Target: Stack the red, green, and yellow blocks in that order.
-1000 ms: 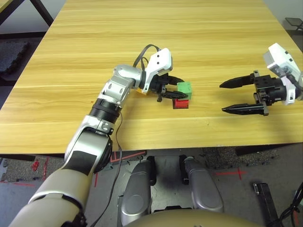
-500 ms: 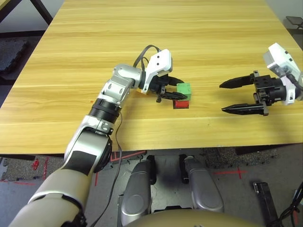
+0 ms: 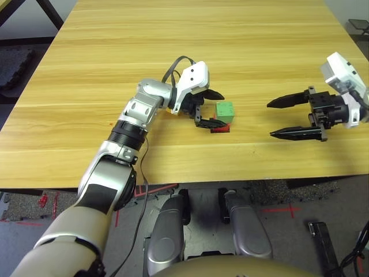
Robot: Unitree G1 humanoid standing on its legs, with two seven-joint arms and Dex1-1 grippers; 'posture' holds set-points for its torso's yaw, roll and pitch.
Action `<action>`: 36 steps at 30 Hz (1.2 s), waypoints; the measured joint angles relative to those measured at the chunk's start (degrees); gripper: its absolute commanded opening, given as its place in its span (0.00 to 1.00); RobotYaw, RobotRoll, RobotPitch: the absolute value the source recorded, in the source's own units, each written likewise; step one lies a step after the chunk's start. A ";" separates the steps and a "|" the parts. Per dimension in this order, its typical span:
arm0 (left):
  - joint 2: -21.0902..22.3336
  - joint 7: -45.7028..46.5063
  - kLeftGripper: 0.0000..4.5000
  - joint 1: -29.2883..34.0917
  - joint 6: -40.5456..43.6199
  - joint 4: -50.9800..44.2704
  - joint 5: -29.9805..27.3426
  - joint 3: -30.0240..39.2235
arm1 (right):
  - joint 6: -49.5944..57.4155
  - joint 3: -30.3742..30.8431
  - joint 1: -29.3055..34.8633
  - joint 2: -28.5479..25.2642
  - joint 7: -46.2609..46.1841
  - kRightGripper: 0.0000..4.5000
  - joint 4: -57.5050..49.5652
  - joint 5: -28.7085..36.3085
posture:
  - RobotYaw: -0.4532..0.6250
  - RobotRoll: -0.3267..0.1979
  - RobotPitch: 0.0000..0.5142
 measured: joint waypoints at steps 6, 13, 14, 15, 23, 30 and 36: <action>2.98 -2.28 0.99 -0.47 -0.06 0.47 0.07 0.05 | -0.32 0.10 -0.30 0.16 0.15 1.00 1.13 -0.13 | 0.53 0.75 0.45; 6.72 -4.25 0.99 -1.88 -2.41 4.47 0.71 0.60 | -0.92 0.48 -1.22 0.73 0.49 1.00 1.82 -0.45 | 0.54 0.76 0.44; 6.82 -4.19 0.99 -2.74 -2.88 5.50 1.00 0.69 | -1.02 0.66 -1.36 0.98 0.51 1.00 2.20 -0.53 | 0.54 0.76 0.44; 6.94 -4.14 0.99 -3.26 -3.37 6.07 1.12 0.82 | -1.07 0.94 -1.40 1.14 0.54 1.00 2.25 -0.55 | 0.54 0.76 0.44; 7.31 -2.02 0.99 -7.58 -11.81 16.07 4.84 1.33 | -1.92 1.88 -1.59 1.52 0.84 1.00 2.95 -0.96 | 0.55 0.75 0.43; 8.20 -0.70 0.99 -9.31 -16.55 23.50 7.66 1.78 | -2.32 1.97 -1.63 1.54 0.94 1.00 3.32 -1.22 | 0.54 0.74 0.43; 8.70 -0.48 0.99 -9.32 -13.29 22.19 6.71 4.23 | -2.62 2.03 -1.56 1.54 0.92 1.00 3.36 -2.16 | 0.54 0.75 0.44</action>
